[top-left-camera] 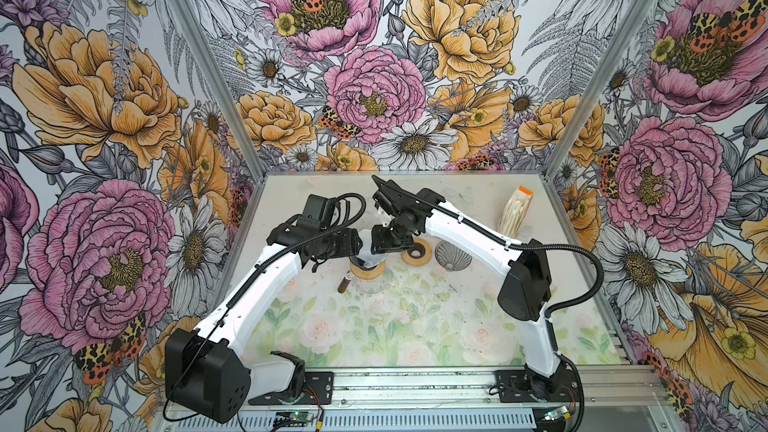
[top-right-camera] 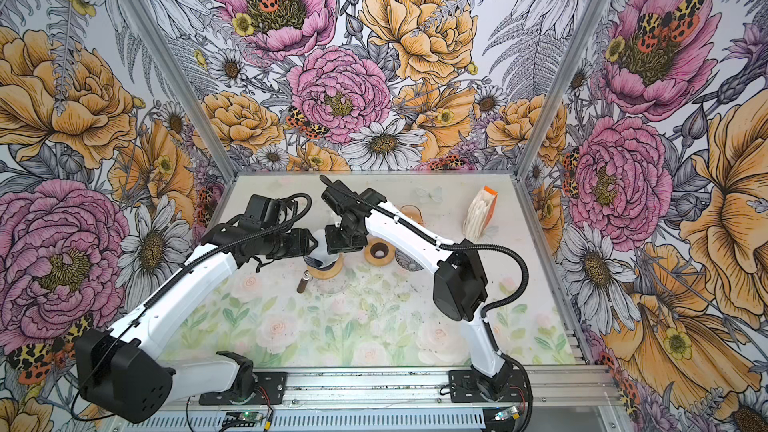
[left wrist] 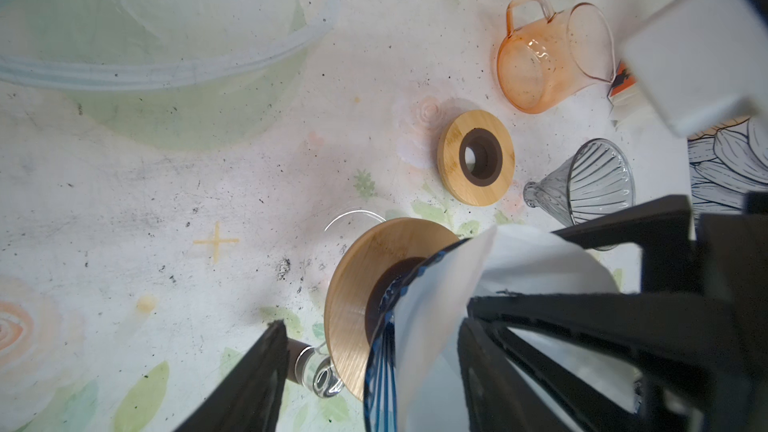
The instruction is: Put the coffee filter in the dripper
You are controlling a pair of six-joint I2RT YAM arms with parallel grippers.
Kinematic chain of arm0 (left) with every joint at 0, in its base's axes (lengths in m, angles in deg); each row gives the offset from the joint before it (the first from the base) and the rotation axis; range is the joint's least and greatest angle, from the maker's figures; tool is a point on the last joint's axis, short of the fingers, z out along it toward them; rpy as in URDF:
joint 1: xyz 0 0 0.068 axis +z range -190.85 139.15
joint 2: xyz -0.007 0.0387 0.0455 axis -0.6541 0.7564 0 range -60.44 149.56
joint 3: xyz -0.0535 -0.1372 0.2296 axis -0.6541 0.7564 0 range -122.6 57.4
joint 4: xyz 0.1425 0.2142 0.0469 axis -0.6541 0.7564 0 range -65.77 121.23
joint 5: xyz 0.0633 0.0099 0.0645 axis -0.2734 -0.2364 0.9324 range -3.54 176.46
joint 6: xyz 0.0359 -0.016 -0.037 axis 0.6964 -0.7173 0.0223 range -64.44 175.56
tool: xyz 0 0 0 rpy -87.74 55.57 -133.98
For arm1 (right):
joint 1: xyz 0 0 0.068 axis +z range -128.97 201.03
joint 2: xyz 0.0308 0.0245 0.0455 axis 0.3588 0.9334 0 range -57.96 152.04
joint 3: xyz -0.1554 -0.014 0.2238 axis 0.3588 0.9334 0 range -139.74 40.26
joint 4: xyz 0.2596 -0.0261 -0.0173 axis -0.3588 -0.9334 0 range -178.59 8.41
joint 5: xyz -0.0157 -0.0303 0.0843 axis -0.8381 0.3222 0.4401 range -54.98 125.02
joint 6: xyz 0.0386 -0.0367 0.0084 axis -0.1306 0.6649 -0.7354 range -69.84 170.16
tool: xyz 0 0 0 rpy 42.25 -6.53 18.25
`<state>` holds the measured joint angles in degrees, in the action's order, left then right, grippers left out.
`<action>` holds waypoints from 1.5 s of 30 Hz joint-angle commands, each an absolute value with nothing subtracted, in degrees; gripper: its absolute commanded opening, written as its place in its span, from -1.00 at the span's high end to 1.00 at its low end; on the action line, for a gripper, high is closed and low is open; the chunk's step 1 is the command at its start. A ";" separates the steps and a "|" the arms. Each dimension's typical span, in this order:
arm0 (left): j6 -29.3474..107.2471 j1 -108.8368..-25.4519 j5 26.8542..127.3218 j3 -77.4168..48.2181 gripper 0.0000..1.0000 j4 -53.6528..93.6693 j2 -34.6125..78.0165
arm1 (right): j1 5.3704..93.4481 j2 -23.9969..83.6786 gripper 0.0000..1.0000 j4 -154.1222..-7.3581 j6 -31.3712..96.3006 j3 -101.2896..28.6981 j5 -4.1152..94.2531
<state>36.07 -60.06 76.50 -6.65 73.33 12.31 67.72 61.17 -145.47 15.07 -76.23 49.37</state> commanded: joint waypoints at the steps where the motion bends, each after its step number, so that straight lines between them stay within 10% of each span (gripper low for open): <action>1: 36.86 -59.58 75.30 -5.93 -0.30 72.65 10.42 | 68.03 58.39 0.04 -144.45 15.74 -78.39 47.39; 45: 33.71 -59.93 71.54 -6.44 -0.30 76.34 5.83 | 71.17 56.92 0.03 -147.24 18.03 -78.97 42.20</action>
<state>35.39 -58.66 73.25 -5.16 76.56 6.61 70.59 59.79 -147.06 17.24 -77.39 42.31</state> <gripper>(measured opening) 0.649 0.486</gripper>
